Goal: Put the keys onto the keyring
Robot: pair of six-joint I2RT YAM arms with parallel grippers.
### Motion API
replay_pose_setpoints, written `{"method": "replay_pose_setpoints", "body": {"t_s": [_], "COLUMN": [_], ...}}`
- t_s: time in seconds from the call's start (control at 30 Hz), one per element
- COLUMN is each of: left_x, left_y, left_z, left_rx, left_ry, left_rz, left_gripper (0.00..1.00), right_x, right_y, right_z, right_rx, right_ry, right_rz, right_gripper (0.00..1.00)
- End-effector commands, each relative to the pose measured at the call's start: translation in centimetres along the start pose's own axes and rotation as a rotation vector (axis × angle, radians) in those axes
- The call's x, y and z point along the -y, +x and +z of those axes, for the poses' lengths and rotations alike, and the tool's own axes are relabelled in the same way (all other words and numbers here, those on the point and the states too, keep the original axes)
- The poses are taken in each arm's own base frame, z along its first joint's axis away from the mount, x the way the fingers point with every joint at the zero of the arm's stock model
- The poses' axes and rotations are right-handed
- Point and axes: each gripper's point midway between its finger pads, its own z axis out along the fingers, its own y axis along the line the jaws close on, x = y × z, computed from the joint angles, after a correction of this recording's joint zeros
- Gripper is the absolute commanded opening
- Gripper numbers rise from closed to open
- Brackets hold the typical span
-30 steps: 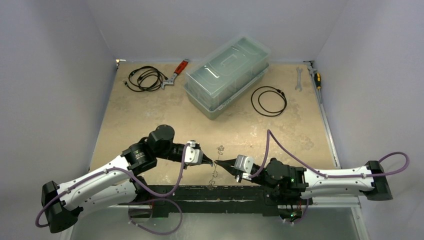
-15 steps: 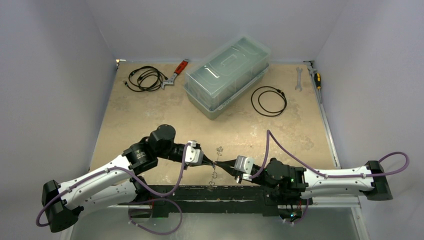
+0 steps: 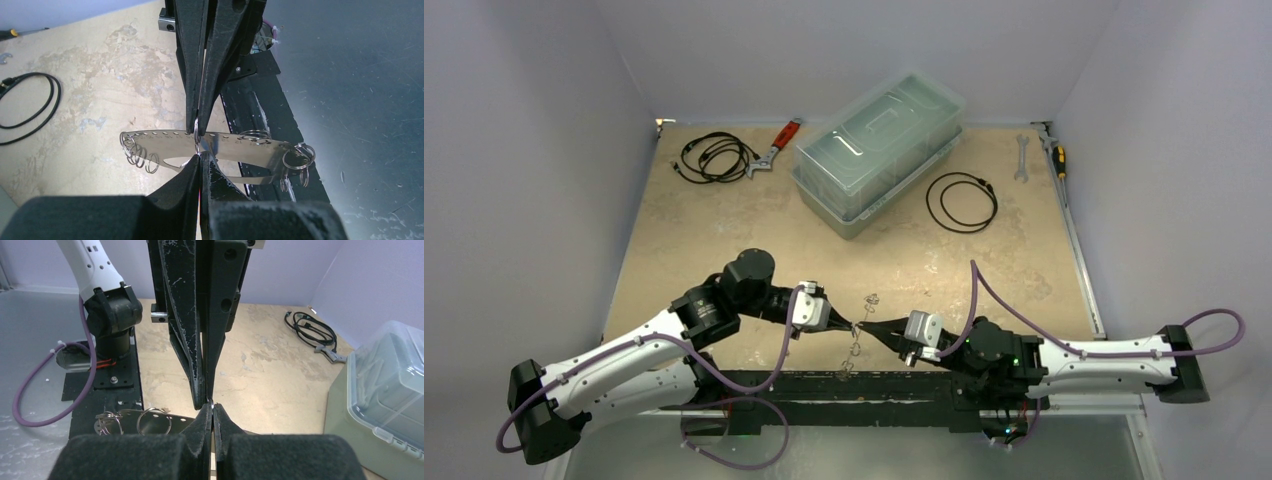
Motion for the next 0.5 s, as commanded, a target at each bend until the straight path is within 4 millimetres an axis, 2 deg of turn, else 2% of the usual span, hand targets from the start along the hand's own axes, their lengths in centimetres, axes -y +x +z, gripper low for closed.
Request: {"method": "replay_pose_setpoints", "body": {"t_s": [0.0,0.47], "left_x": [-0.13,-0.11], "left_y": [-0.71,-0.48], "left_z": [-0.01,0.17], "left_rx": [0.028,0.022], "left_ry": [0.005,0.012], "left_rz": [0.016,0.002], "left_gripper": [0.0,0.0], "right_x": [0.86,0.18], "right_y": [-3.25,-2.75], "right_z": [-0.44,-0.02], "right_rx": [0.128,0.105], "right_ry": [0.03,0.0], "right_rz": [0.049,0.045], "right_gripper": [0.0,0.0]}}
